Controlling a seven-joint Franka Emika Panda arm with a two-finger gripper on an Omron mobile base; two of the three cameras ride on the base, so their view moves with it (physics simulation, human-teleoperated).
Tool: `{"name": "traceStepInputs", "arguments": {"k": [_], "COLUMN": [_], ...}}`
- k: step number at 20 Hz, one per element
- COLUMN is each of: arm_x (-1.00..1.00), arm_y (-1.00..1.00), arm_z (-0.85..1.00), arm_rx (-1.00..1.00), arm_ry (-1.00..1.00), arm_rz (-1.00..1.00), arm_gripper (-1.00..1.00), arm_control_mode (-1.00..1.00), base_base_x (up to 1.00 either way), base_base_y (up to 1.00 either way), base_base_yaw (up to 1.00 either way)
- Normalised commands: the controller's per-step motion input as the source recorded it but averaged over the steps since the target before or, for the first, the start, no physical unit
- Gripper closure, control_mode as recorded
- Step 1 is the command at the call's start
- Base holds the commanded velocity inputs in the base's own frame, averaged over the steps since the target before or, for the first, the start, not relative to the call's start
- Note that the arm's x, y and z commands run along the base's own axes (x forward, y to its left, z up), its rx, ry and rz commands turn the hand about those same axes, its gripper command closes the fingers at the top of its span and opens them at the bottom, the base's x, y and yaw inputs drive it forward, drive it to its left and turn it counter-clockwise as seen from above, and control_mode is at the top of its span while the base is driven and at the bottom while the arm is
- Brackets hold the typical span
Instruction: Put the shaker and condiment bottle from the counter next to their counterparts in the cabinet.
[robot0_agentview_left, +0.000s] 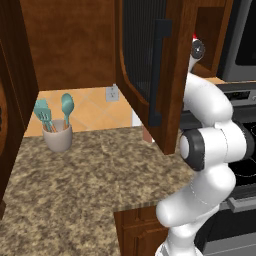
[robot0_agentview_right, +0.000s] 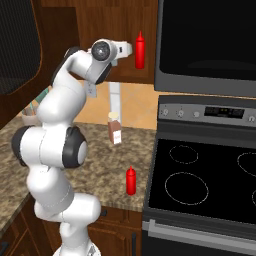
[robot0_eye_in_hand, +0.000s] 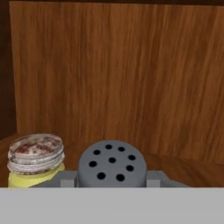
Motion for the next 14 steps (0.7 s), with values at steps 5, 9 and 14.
{"name": "traceStepInputs", "arguments": {"k": [5,9,14], "arm_x": [0.3,0.27,0.1], "arm_y": [0.0,0.0,0.0], "arm_z": [-0.13,-0.2,-0.12], "arm_rx": [0.0,0.0,0.0], "arm_ry": [0.01,0.02,0.0], "arm_rz": [0.0,0.0,0.0], "arm_gripper": [1.0,1.0,-1.0], "arm_control_mode": [-1.0,-1.0,-1.0], "base_base_x": [0.0,0.0,0.0], "base_base_y": [0.0,0.0,0.0], "base_base_yaw": [0.0,0.0,0.0]}}
